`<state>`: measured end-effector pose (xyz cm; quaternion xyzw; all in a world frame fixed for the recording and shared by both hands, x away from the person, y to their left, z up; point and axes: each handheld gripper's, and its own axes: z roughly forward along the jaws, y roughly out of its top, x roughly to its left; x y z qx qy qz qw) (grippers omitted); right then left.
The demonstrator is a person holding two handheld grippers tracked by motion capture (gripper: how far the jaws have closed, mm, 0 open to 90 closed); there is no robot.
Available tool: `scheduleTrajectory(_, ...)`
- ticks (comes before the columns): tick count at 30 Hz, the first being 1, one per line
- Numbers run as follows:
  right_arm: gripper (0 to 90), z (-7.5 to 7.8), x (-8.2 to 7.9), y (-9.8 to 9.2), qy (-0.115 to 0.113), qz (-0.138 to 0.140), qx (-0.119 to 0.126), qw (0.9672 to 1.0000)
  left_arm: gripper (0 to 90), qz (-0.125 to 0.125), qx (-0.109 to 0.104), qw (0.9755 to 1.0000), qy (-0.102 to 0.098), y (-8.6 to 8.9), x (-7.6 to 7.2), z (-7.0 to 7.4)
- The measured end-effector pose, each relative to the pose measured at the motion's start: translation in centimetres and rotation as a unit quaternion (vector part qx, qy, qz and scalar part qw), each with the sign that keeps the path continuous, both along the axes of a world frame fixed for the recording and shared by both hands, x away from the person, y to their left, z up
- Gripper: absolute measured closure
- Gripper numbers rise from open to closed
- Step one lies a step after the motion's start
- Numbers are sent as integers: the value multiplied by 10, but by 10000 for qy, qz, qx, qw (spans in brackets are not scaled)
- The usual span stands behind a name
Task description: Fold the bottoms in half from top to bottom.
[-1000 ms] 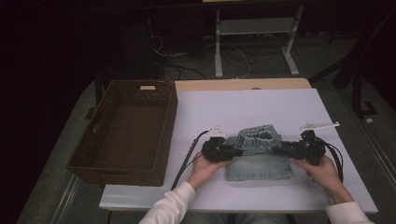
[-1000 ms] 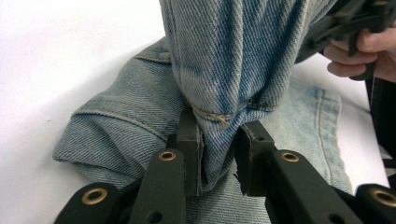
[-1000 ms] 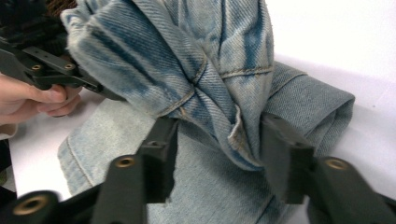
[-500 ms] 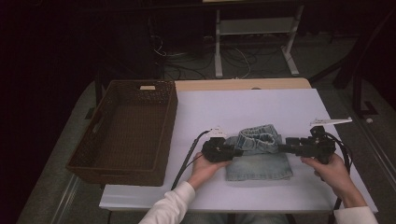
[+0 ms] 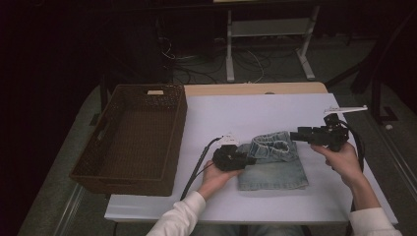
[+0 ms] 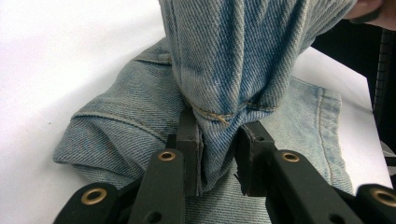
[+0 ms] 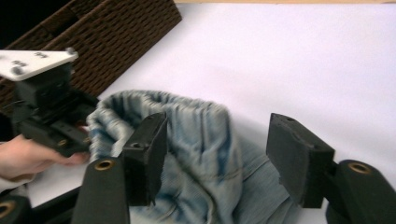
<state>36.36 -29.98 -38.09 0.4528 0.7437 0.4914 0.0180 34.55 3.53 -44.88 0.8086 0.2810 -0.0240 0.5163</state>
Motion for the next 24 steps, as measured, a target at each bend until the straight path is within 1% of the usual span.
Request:
scheduleTrajectory(3,502,-2,9,-1,-109,-66,39,9999,731,-2,-5,10000,-1,0,0,0)
scheduleTrajectory(5,585,-4,15,-1,-161,-64,82,9998,731,-5,-7,10000,-4,0,0,0)
scheduleTrajectory(6,646,-6,19,-1,-167,-34,128,9998,731,-6,-9,10000,-2,0,0,0)
scheduleTrajectory(8,710,-9,26,0,-133,-5,115,9998,731,-4,-16,10000,0,0,0,0)
scheduleTrajectory(12,814,-19,40,7,30,36,10,10000,730,-5,-22,10000,1,0,0,0)
scheduleTrajectory(14,849,-25,46,11,108,87,-74,9999,730,-5,-17,10000,-5,0,0,0)
scheduleTrajectory(17,880,-30,49,16,220,143,-150,9995,729,-10,-21,10000,-5,0,0,0)
scheduleTrajectory(19,885,-32,49,18,296,256,-144,9991,728,-11,-15,10000,-14,0,0,0)
scheduleTrajectory(24,888,-31,47,24,374,537,-87,9978,724,-17,13,10000,-58,-1,-1,0)
